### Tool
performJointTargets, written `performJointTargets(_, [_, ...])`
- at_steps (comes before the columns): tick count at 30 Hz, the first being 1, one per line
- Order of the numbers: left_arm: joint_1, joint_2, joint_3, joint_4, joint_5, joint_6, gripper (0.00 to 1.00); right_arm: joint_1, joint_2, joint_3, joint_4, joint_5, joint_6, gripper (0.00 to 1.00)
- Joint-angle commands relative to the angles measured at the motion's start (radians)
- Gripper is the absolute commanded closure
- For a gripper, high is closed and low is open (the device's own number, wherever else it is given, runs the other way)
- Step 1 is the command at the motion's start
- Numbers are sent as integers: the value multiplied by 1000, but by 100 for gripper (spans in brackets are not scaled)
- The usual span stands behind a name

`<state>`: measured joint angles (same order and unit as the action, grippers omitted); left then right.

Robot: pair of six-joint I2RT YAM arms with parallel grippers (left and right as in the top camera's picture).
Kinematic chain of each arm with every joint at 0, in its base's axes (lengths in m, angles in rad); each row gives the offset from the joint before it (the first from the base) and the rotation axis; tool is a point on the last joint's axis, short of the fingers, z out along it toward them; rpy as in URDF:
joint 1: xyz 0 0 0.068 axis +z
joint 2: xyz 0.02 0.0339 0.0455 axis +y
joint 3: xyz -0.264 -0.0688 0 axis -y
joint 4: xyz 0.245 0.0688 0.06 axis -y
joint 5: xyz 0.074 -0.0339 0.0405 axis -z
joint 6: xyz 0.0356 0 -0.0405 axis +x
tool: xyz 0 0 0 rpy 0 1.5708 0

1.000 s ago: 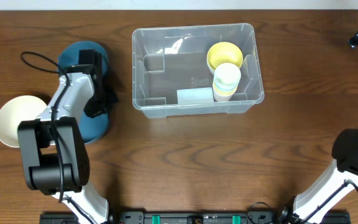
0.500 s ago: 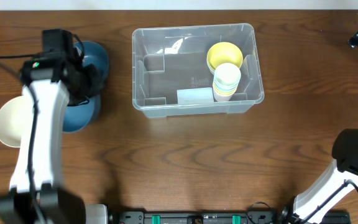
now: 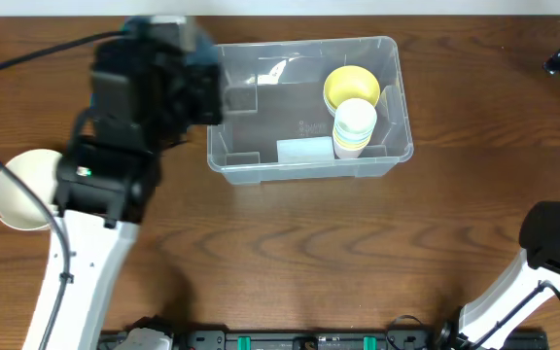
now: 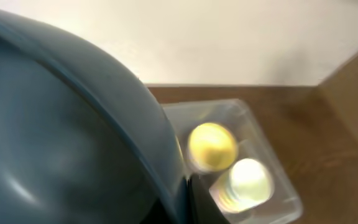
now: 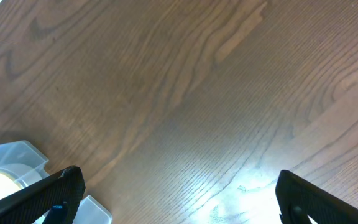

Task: Pack container
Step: 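Carry the blue bowl into the container with the left gripper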

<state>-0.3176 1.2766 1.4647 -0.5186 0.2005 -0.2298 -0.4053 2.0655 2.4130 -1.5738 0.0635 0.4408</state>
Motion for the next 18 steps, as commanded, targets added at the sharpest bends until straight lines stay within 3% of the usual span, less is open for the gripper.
performJointTargets(1, [-116, 15, 13, 72, -159, 26, 94, -5, -10, 13, 0, 8, 15, 1])
performJointTargets(7, [-233, 129, 13, 120, -212, 115, 94, -5, -10, 13, 0, 8, 15, 1])
performJointTargets(18, [-264, 423, 13, 90, -209, 193, 94, -5, -10, 13, 0, 8, 15, 1])
